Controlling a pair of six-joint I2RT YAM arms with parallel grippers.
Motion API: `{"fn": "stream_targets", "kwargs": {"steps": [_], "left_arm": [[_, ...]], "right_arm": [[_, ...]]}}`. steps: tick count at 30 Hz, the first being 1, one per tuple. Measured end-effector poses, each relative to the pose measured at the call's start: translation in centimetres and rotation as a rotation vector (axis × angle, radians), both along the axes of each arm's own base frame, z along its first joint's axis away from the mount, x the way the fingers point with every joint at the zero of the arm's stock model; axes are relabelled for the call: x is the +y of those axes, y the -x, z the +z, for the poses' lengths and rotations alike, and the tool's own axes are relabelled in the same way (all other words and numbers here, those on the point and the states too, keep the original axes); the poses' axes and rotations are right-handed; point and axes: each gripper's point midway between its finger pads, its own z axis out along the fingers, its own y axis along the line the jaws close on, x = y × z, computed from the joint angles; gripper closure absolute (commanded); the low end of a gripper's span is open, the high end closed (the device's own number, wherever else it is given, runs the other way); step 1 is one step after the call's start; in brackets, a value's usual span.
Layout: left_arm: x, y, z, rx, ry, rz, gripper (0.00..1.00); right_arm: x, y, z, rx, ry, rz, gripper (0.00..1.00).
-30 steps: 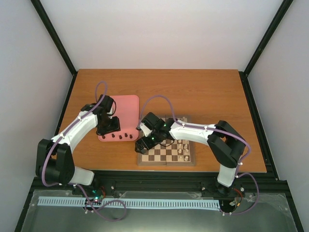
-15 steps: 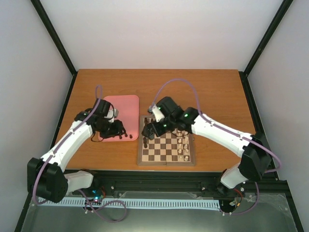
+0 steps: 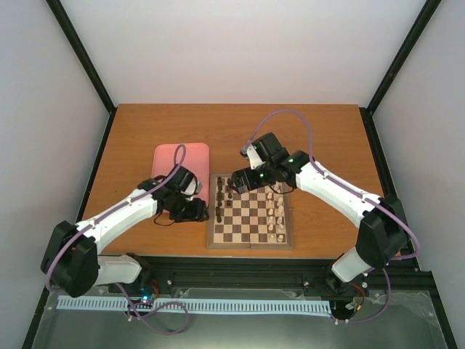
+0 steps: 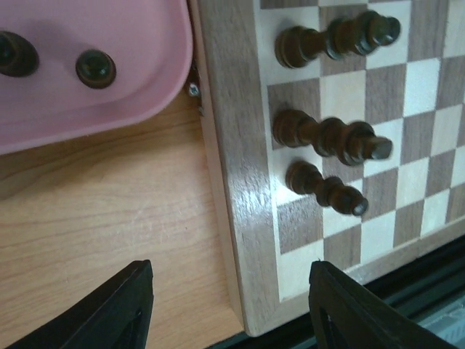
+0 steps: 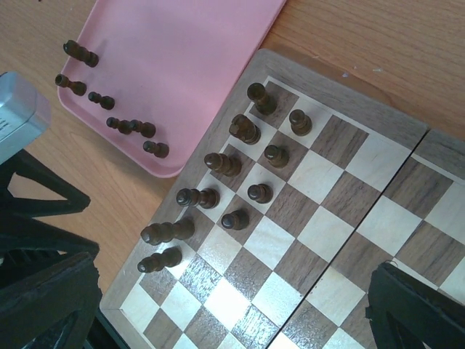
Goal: Set up the chess pieces on the board
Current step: Adjust the chess piece on the chessboard.
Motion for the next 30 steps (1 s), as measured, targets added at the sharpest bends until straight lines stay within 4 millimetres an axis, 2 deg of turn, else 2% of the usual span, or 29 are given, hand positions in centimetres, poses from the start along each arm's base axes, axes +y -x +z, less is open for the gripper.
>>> {"fn": "stream_targets", "kwargs": {"steps": [9, 23, 30], "left_arm": [[-0.5, -1.5, -2.0, 0.022, -0.025, 0.054, 0.39], [-0.9, -1.7, -4.4, 0.086, -0.049, 0.069, 0.38], [-1.2, -2.0, -4.8, 0.105, -0.045, 0.079, 0.38]], "right_arm": [[-0.3, -0.3, 0.0, 0.002, -0.007, 0.003, 0.0], [-1.4, -0.5, -1.0, 0.03, -0.002, -0.009, 0.0], [-2.0, -0.7, -1.4, 0.04, -0.001, -0.019, 0.0]]}}
